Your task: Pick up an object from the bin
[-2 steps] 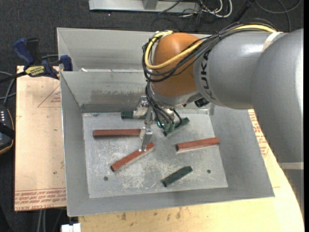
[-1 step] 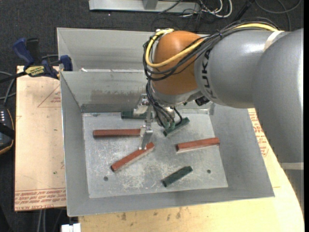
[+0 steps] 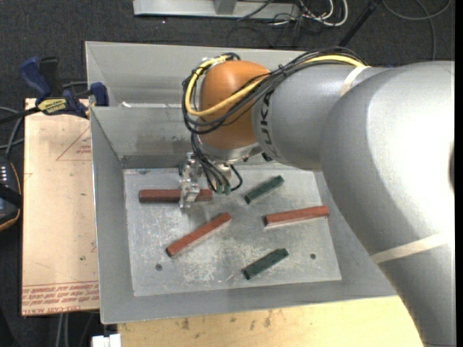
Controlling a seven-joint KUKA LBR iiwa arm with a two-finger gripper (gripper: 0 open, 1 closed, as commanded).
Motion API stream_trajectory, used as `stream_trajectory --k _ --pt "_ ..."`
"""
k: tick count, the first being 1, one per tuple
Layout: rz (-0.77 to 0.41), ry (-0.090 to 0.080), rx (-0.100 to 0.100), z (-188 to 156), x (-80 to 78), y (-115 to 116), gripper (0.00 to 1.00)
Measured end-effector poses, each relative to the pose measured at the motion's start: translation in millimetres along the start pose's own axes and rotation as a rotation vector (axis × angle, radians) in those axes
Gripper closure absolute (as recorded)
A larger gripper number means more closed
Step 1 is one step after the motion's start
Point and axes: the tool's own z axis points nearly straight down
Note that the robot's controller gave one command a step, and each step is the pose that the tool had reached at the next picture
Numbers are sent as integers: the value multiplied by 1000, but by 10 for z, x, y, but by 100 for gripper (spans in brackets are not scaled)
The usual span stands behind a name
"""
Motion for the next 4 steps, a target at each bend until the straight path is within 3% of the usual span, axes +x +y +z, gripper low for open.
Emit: stream_trajectory --k 2,3,4 --pt "-1 2 0 -8 4 -1 100" --pt "-181 17 4 -321 56 201 100" --pt "-123 24 6 -1346 165 -139 100"
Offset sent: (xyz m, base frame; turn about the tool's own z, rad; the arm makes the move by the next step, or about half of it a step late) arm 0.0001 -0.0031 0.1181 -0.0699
